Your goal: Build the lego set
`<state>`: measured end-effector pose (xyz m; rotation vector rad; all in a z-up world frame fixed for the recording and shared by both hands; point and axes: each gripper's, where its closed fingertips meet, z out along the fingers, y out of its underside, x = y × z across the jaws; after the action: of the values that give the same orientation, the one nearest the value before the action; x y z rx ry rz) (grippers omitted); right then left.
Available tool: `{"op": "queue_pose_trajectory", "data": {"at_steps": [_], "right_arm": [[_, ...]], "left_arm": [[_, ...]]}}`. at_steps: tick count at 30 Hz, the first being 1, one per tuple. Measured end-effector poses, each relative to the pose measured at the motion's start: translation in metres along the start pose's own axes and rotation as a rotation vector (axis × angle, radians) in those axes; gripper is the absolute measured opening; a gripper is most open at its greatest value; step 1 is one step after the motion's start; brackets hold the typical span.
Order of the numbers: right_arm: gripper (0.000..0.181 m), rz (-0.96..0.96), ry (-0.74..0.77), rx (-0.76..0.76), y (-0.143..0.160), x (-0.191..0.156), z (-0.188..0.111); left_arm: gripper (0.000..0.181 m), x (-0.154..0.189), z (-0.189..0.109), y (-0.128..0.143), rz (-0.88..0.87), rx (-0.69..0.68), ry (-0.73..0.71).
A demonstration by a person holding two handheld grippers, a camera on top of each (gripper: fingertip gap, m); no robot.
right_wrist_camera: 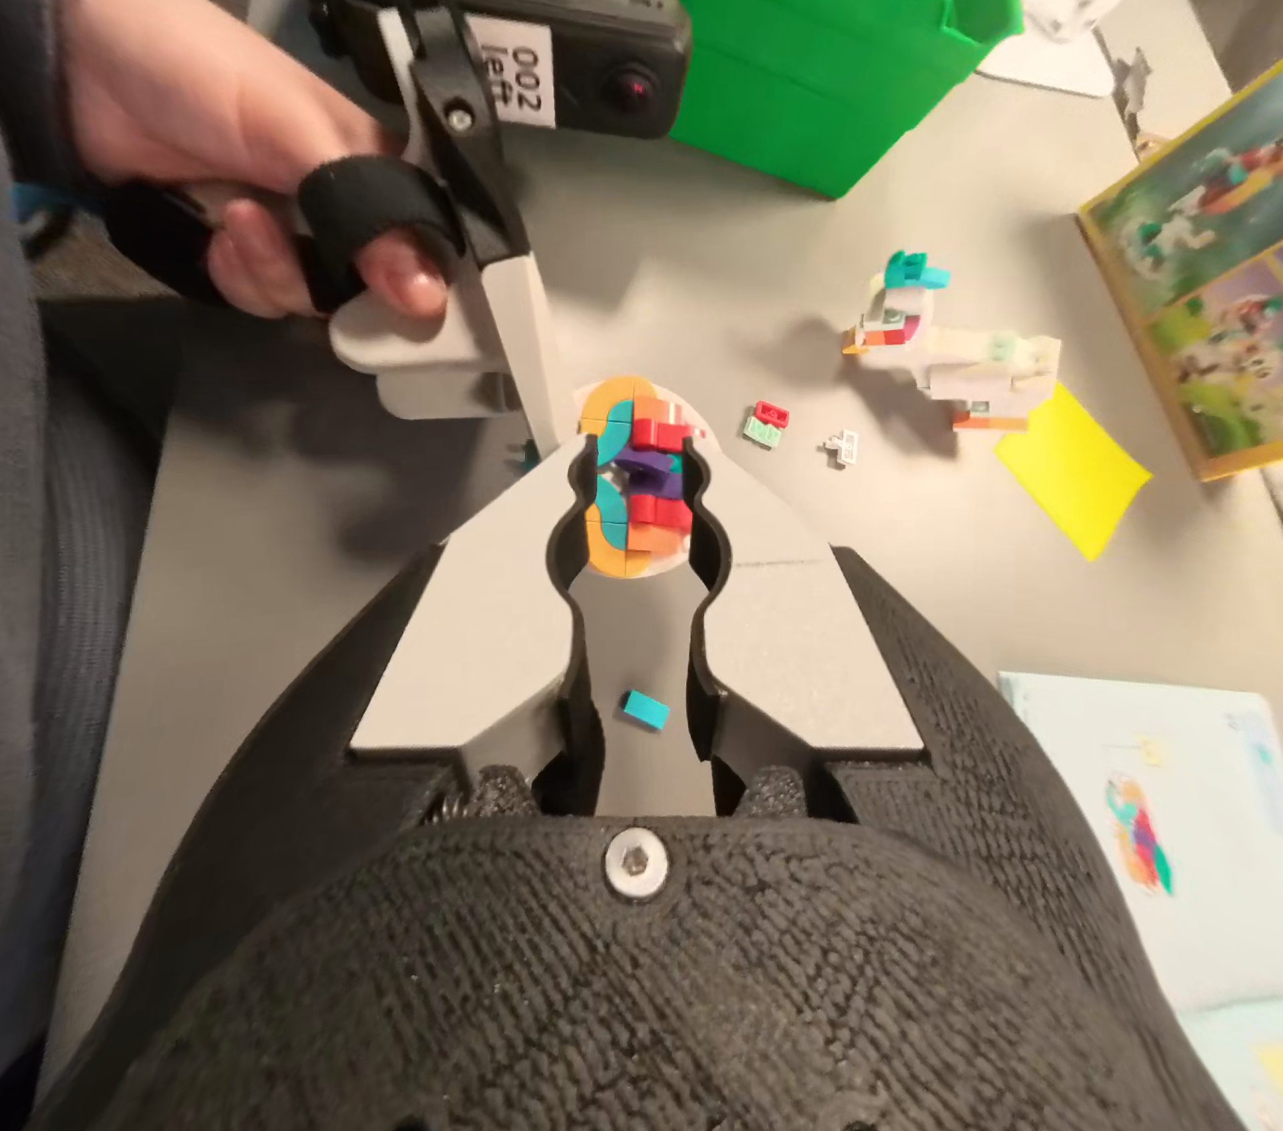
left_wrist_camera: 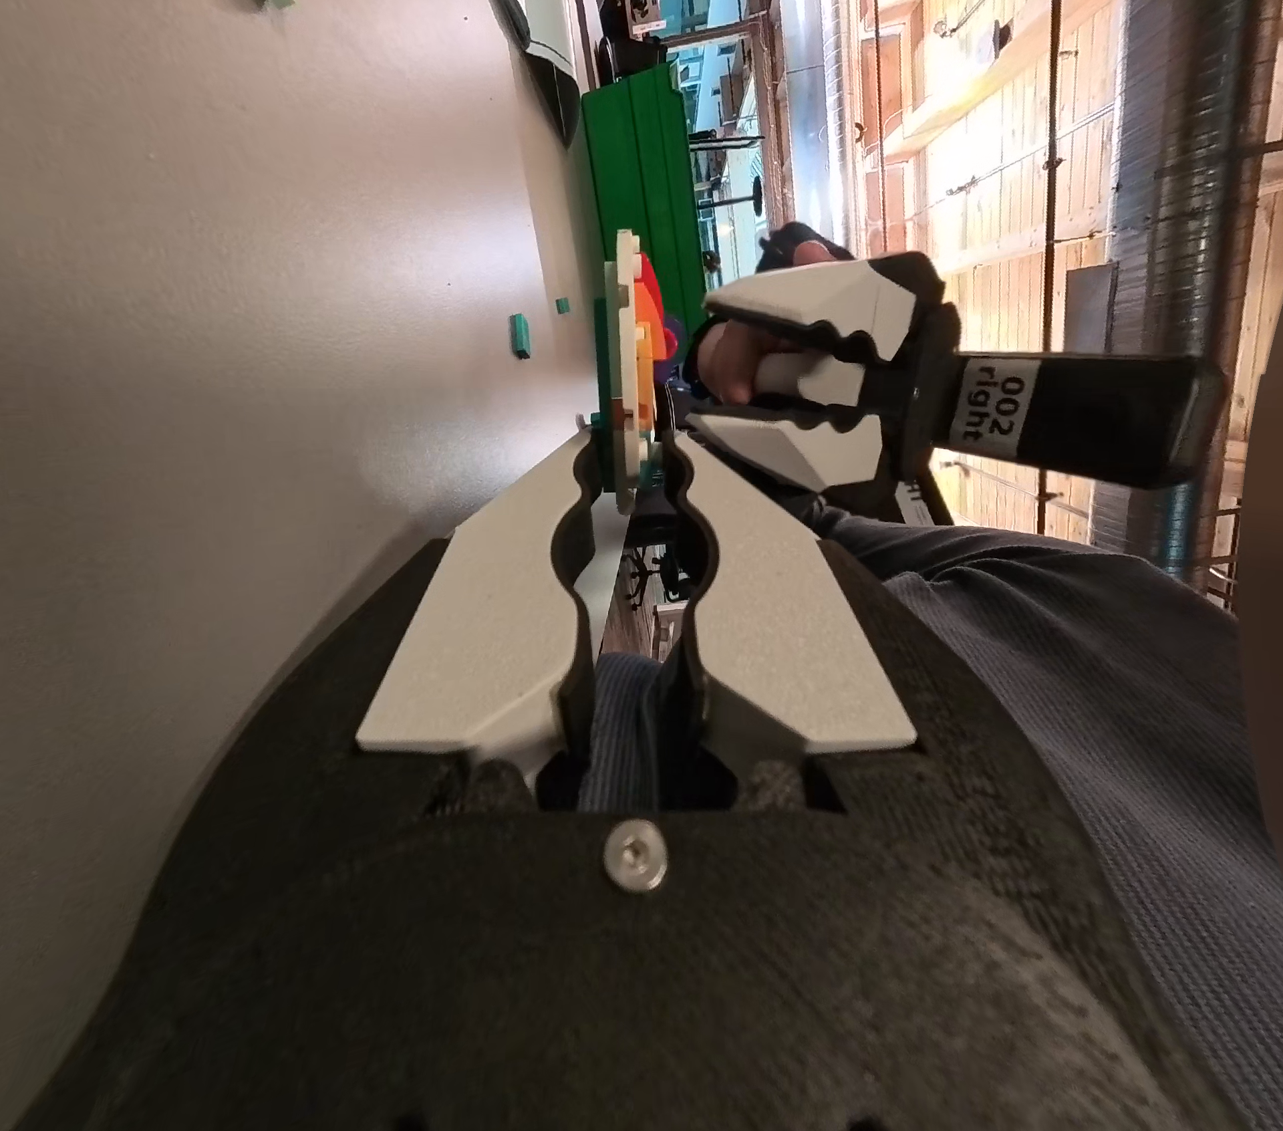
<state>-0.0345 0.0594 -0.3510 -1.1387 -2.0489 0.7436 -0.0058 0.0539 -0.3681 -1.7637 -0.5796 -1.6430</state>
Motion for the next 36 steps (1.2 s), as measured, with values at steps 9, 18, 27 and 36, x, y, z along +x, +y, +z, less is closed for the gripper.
{"op": "queue_pose_trajectory", "data": {"at_steps": [9,18,27,36], "right_arm": [[0.017,-0.028,-0.001,-0.085,0.01,0.002,0.006],[0.016,0.0,-0.127,0.007,0.006,-0.002,0.005],[0.015,-0.041,-0.284,0.174,0.0,-0.004,0.002],[0.018,-0.028,-0.36,0.25,0.003,-0.002,0.002]], "left_arm": [[0.014,0.0,0.0,0.0,0.001,-0.001,-0.001],[0.014,0.001,0.0,0.0,-0.001,-0.003,0.005],[0.015,0.003,0.001,0.003,-0.008,-0.022,0.023],[0.015,0.005,0.0,0.004,-0.014,-0.029,0.037]]}}
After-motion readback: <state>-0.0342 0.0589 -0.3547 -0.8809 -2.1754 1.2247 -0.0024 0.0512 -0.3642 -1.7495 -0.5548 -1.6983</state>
